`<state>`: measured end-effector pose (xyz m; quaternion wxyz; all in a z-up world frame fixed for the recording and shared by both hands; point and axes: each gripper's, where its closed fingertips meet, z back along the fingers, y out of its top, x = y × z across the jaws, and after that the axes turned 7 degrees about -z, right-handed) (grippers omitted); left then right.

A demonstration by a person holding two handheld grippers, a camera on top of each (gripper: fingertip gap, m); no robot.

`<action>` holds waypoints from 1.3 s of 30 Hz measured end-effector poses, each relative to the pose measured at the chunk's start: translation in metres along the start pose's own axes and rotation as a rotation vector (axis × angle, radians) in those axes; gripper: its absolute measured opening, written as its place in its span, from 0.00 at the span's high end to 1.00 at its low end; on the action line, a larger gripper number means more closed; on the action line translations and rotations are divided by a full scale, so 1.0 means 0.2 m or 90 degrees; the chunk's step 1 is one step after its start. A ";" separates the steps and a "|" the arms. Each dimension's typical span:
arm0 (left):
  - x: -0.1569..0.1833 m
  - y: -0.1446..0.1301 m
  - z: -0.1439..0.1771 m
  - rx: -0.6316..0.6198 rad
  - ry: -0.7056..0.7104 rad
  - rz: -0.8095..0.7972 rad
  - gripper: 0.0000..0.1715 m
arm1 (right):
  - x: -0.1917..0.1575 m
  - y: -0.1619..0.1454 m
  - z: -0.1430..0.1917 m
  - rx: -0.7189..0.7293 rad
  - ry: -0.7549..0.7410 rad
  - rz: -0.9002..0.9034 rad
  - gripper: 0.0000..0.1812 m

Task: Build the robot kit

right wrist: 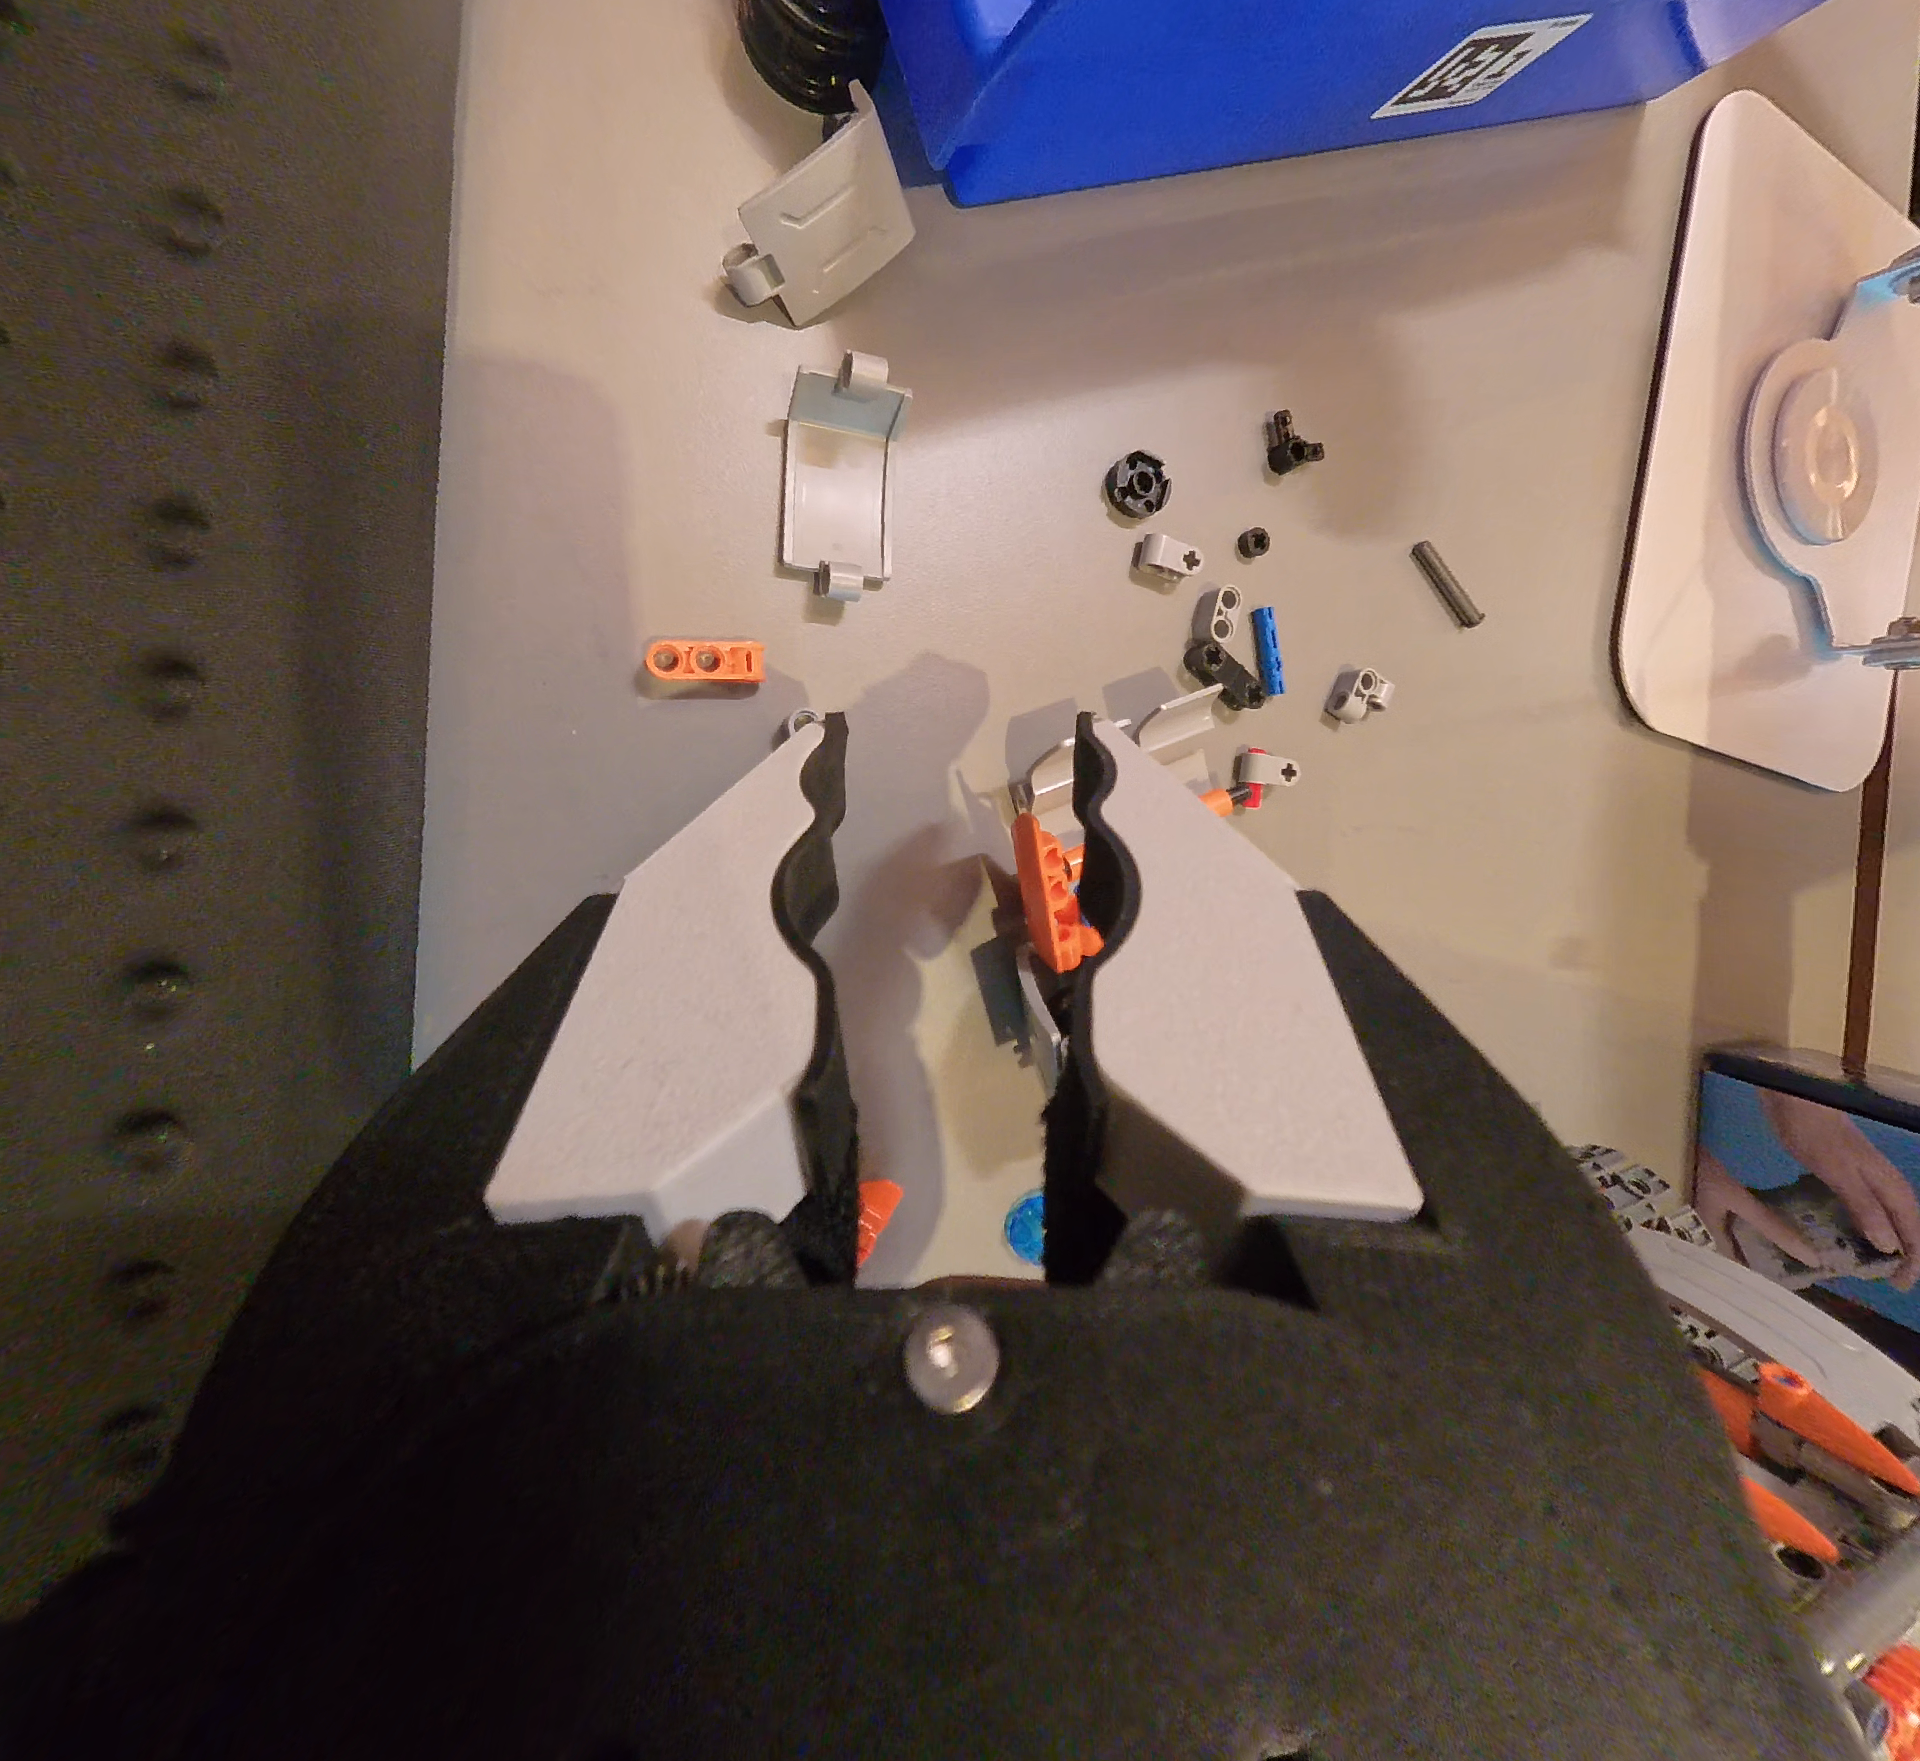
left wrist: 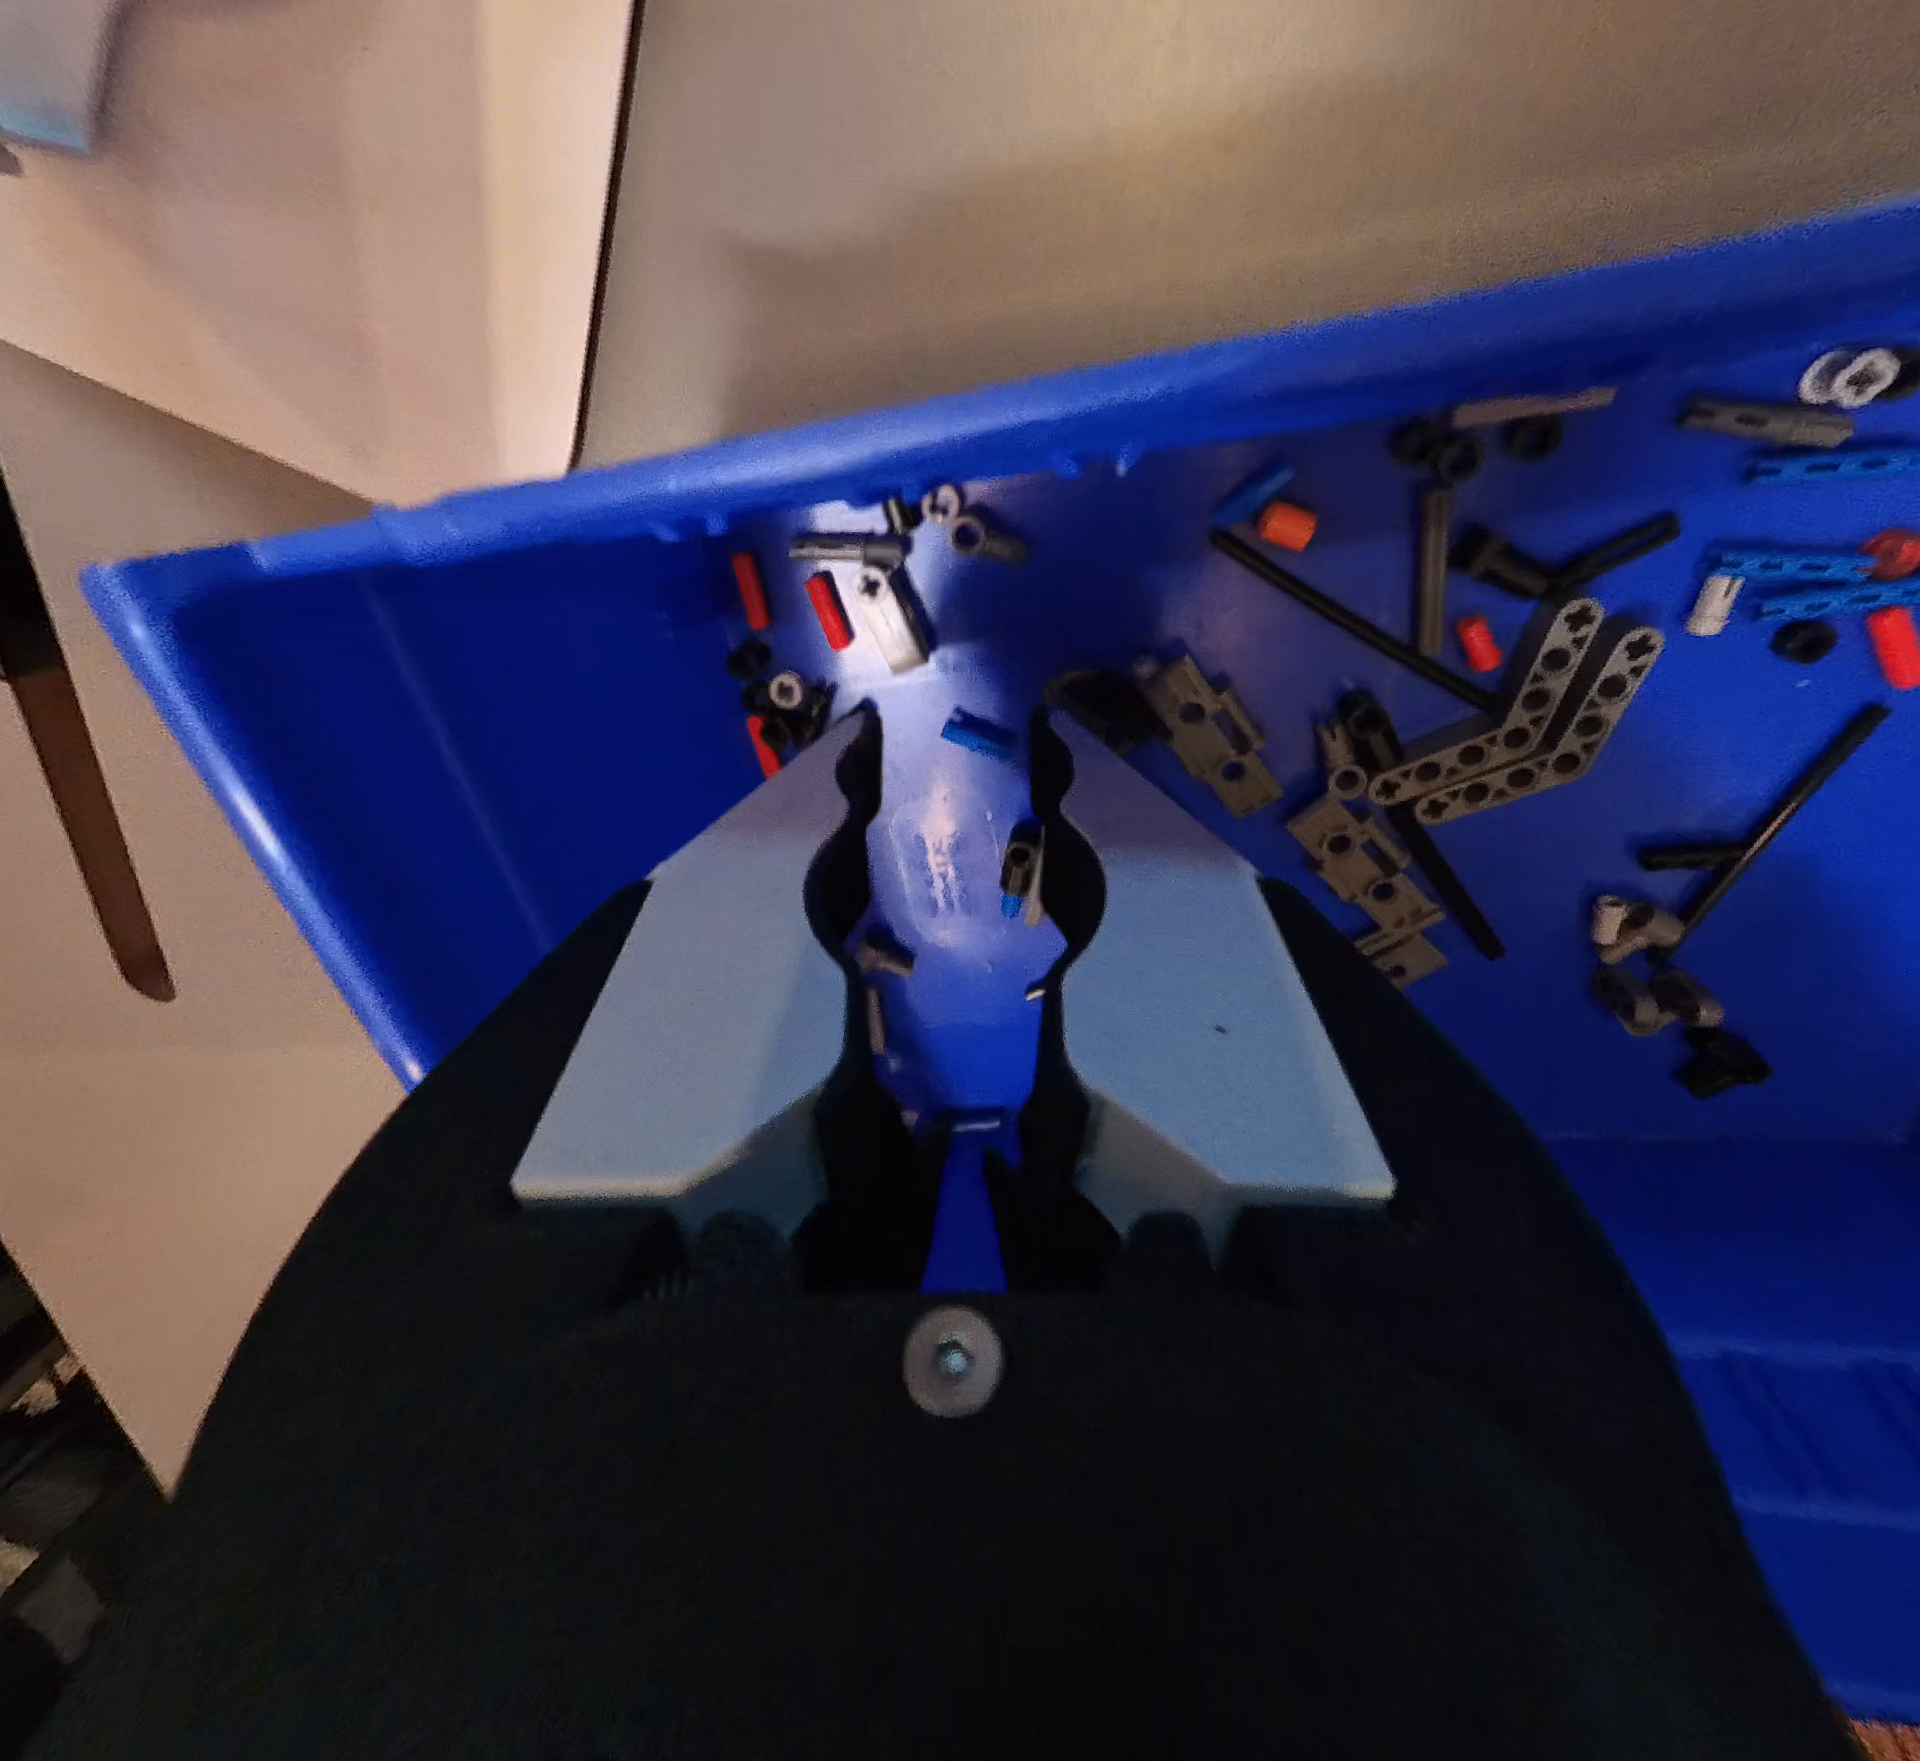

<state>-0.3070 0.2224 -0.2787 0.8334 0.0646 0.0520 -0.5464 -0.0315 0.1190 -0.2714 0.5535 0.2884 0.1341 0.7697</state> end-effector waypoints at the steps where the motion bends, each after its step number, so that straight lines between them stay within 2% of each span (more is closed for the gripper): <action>1: 0.01 0.02 -0.01 0.010 -0.006 0.002 0.83 | 0.00 0.00 0.00 0.000 0.000 0.000 0.77; 8: 0.02 0.12 -0.11 0.037 -0.023 0.018 0.77 | 0.00 0.00 0.00 0.000 0.001 0.000 0.77; 10: 0.02 0.15 -0.11 0.054 -0.027 0.019 0.80 | 0.00 0.00 0.00 0.000 0.000 0.000 0.77; 12: 0.04 0.16 -0.12 0.061 -0.041 0.014 0.91 | 0.00 0.00 0.00 0.001 0.000 0.000 0.77; 14: 0.05 0.17 -0.12 0.072 -0.048 0.020 0.94 | 0.00 0.00 0.00 0.002 -0.001 0.001 0.77; 17: 0.07 0.13 -0.12 0.058 -0.059 0.023 0.93 | 0.00 0.00 0.01 0.002 -0.001 0.002 0.77; 24: 0.08 -0.11 -0.10 -0.062 -0.054 0.017 0.93 | -0.01 0.01 0.01 0.005 -0.003 0.005 0.77; 27: 0.07 -0.12 -0.05 -0.031 -0.051 0.042 0.86 | -0.01 0.01 0.01 0.005 -0.003 0.005 0.77; 29: 0.09 -0.08 0.00 0.011 -0.060 0.050 0.78 | -0.01 0.01 0.01 0.004 -0.003 0.004 0.77; 31: 0.14 -0.03 0.03 0.037 -0.079 0.031 0.75 | -0.01 0.01 0.01 0.003 -0.001 0.004 0.77; 36: 0.30 -0.04 -0.06 -0.029 -0.110 -0.023 0.65 | -0.01 0.00 0.00 0.000 0.000 0.003 0.77; 39: 0.30 -0.03 -0.08 -0.031 -0.102 -0.029 0.73 | -0.01 0.01 0.00 0.004 -0.001 0.004 0.77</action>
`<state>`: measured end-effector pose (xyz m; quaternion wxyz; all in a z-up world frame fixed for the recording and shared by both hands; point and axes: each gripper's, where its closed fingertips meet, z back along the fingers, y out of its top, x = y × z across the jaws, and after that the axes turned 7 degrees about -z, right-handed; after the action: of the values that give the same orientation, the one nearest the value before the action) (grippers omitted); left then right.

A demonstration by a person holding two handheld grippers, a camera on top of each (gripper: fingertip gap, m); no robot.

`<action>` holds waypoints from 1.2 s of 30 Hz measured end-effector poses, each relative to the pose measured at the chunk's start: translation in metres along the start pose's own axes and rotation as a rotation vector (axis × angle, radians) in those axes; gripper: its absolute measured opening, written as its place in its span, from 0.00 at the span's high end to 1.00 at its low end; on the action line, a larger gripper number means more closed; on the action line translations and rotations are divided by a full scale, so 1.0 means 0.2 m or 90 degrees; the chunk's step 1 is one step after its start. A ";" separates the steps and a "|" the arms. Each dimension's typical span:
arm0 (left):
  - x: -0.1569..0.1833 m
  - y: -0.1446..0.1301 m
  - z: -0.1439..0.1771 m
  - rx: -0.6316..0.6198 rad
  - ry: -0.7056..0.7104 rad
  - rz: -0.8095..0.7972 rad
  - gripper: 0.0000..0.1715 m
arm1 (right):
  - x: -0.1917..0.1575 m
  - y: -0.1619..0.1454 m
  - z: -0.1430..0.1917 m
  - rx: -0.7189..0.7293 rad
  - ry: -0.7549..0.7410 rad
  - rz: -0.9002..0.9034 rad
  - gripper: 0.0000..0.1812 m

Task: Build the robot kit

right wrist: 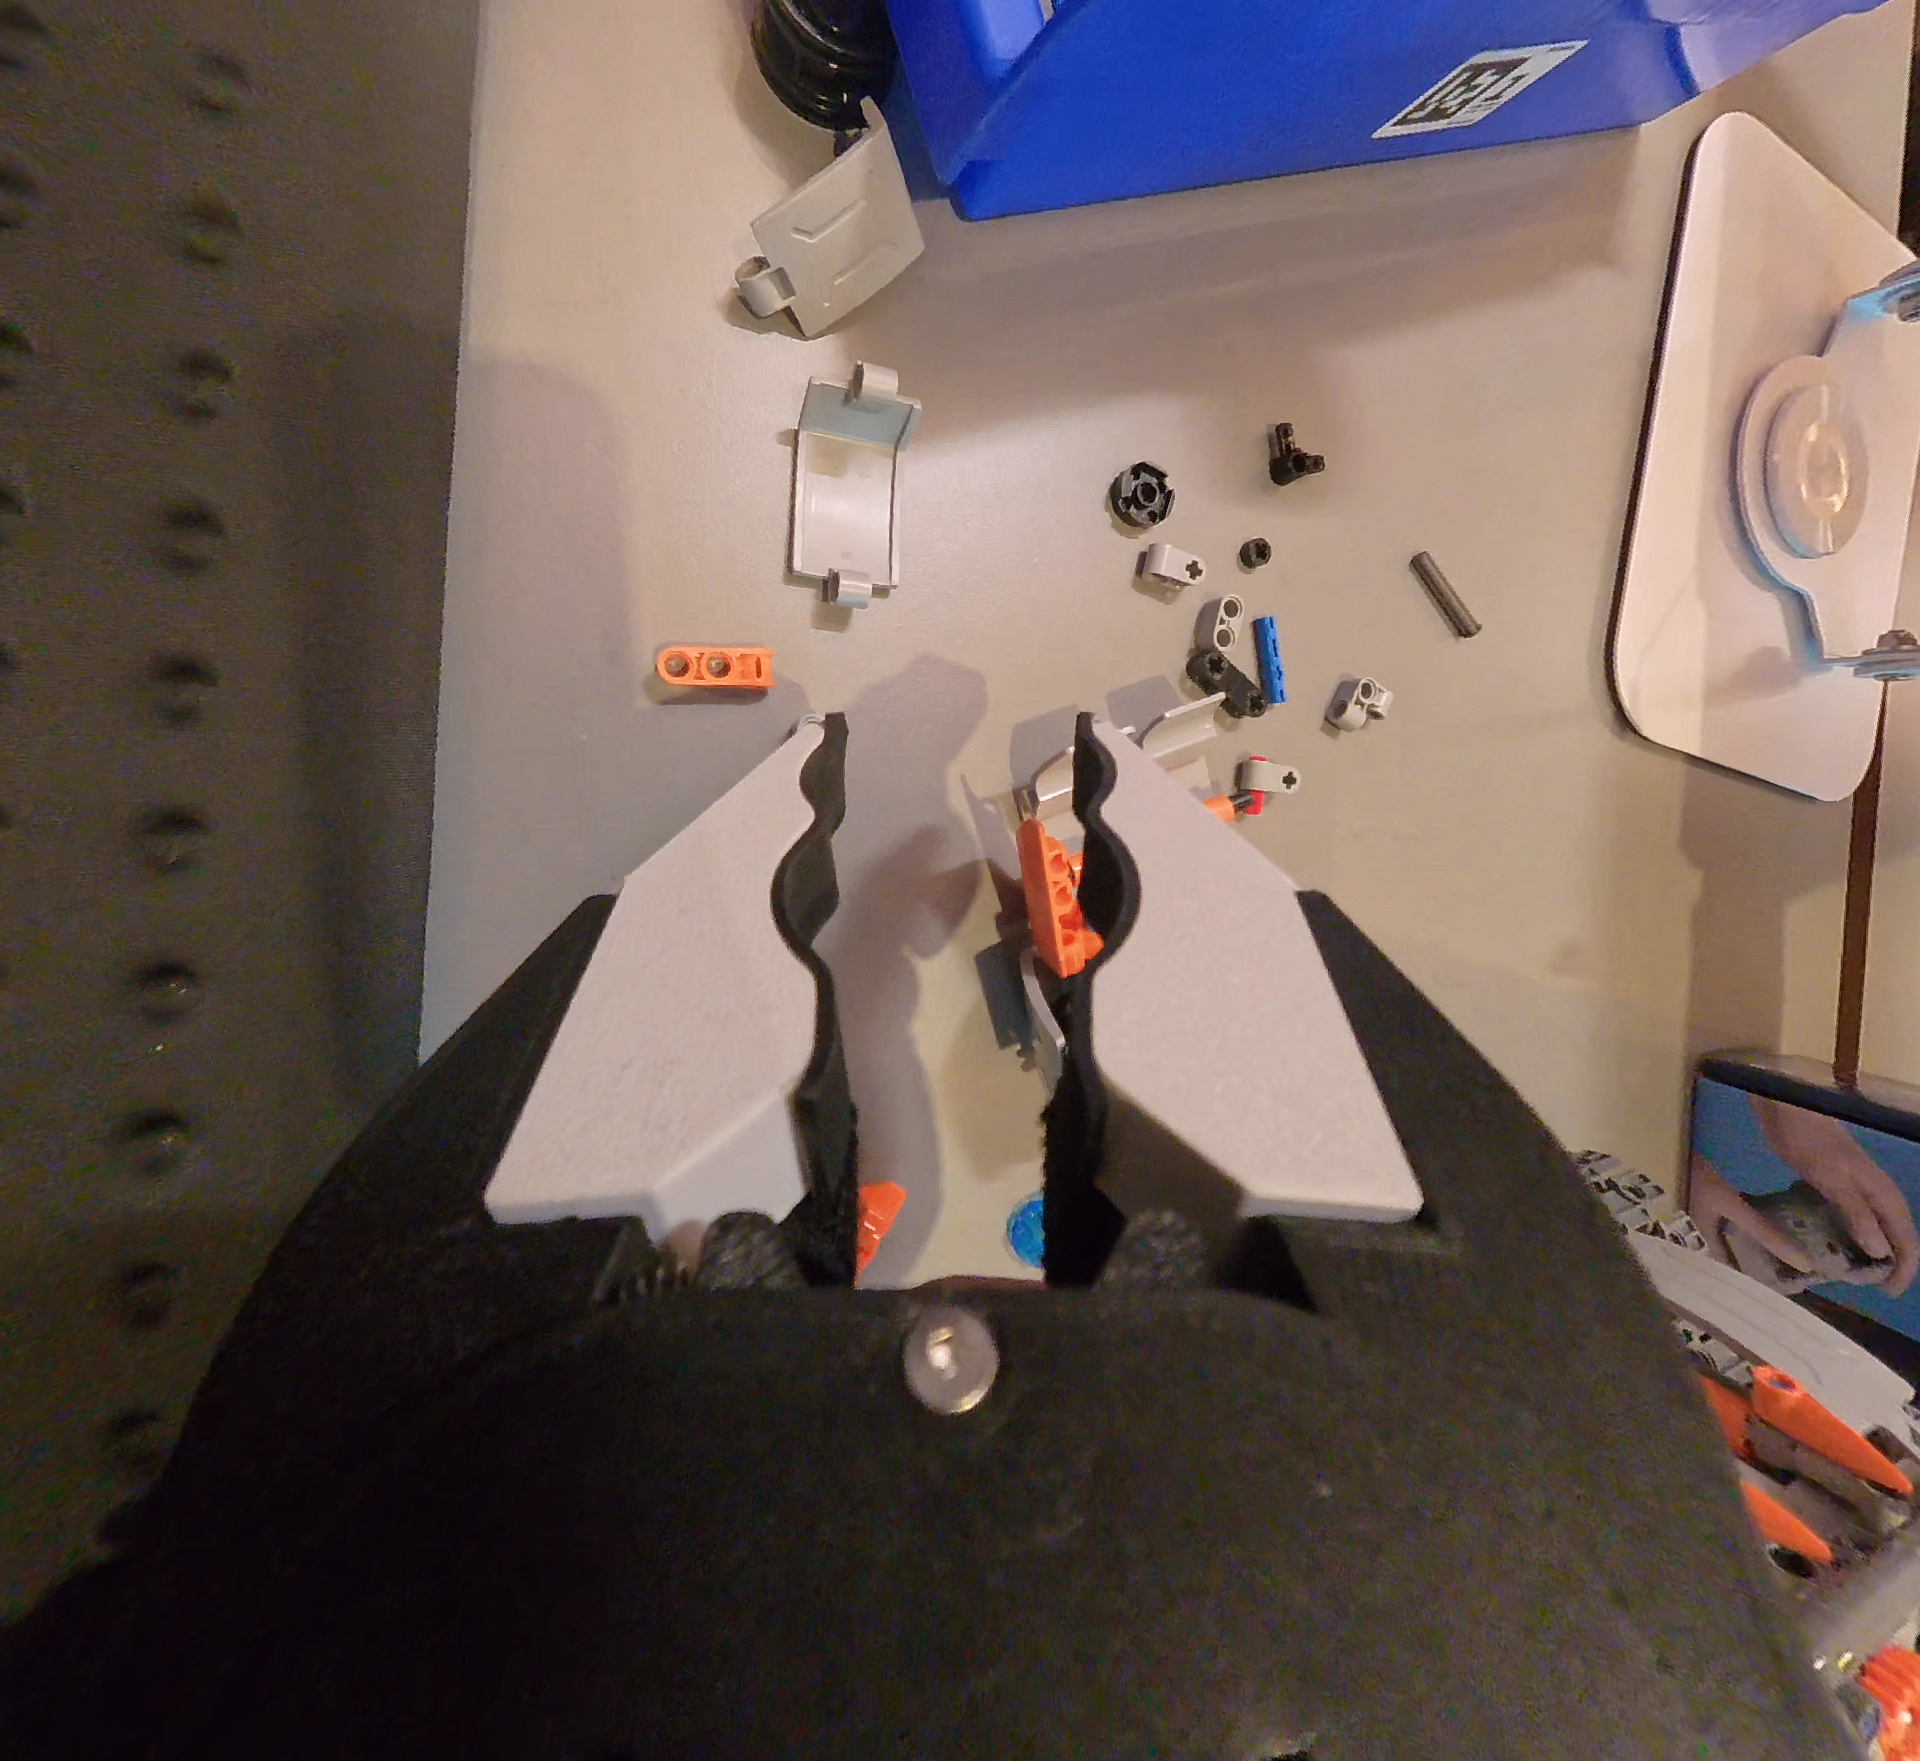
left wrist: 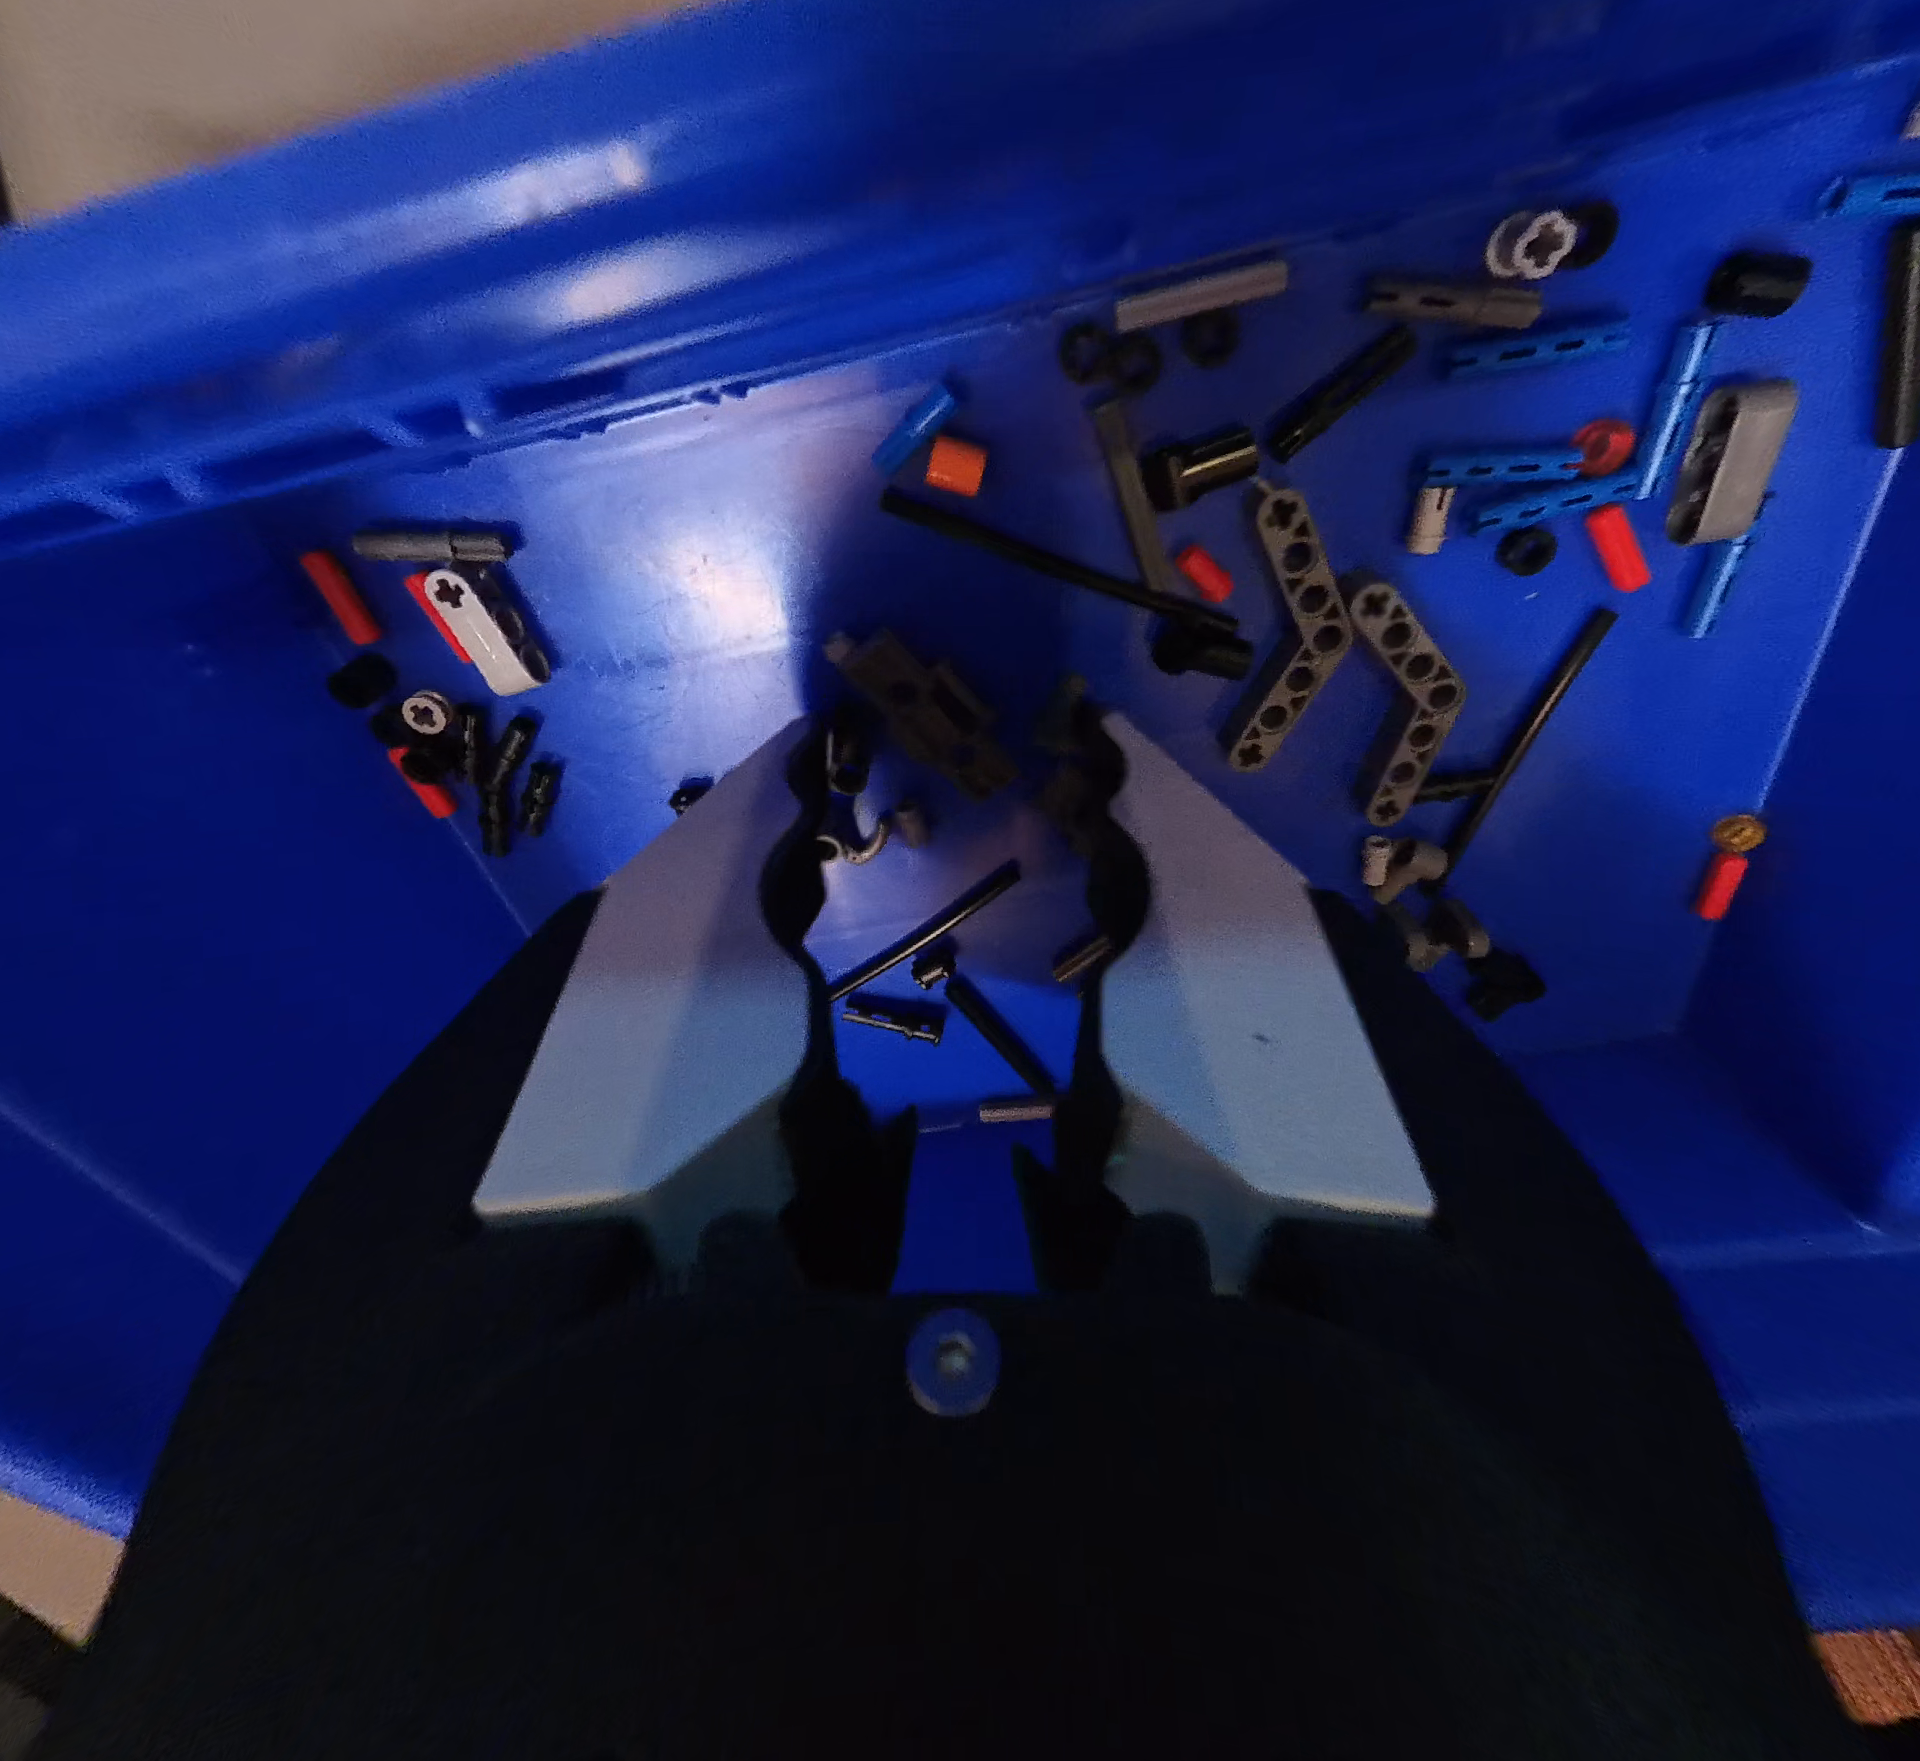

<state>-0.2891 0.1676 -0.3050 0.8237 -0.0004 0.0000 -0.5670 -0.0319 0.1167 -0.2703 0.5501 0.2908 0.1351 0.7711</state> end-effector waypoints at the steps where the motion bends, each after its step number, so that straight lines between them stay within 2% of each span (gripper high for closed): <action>1: 0.00 0.00 0.00 0.004 -0.004 0.003 0.78 | 0.00 0.00 0.00 0.001 0.000 0.000 0.77; 3: -0.01 -0.02 0.00 0.004 -0.003 0.008 0.82 | 0.00 0.00 0.00 0.001 -0.001 0.001 0.77; 15: -0.15 -0.22 0.03 0.003 0.043 0.075 0.83 | 0.00 0.00 0.00 0.001 0.001 0.002 0.77; 17: -0.17 -0.22 0.05 0.016 0.045 0.092 0.81 | 0.00 0.00 0.00 0.000 0.001 0.001 0.77; 22: -0.17 -0.18 0.14 0.030 0.084 0.071 0.75 | 0.00 0.00 0.00 0.000 0.003 -0.001 0.77; 27: -0.25 -0.08 0.36 0.121 0.153 0.090 0.76 | 0.00 0.00 0.00 -0.001 0.003 0.000 0.77; 29: -0.24 -0.04 0.41 0.158 0.149 0.097 0.77 | 0.00 0.00 0.00 0.001 0.002 0.000 0.77; 32: -0.20 0.01 0.42 0.160 0.136 0.078 0.76 | 0.00 0.00 0.00 0.002 0.000 0.000 0.77; 36: -0.11 0.06 0.33 0.126 0.113 0.038 0.75 | 0.00 0.00 0.00 0.002 0.001 0.002 0.77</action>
<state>-0.2854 0.1924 -0.2383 0.8330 0.1313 0.0172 -0.5373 -0.0322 0.1157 -0.2697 0.5482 0.2912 0.1361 0.7721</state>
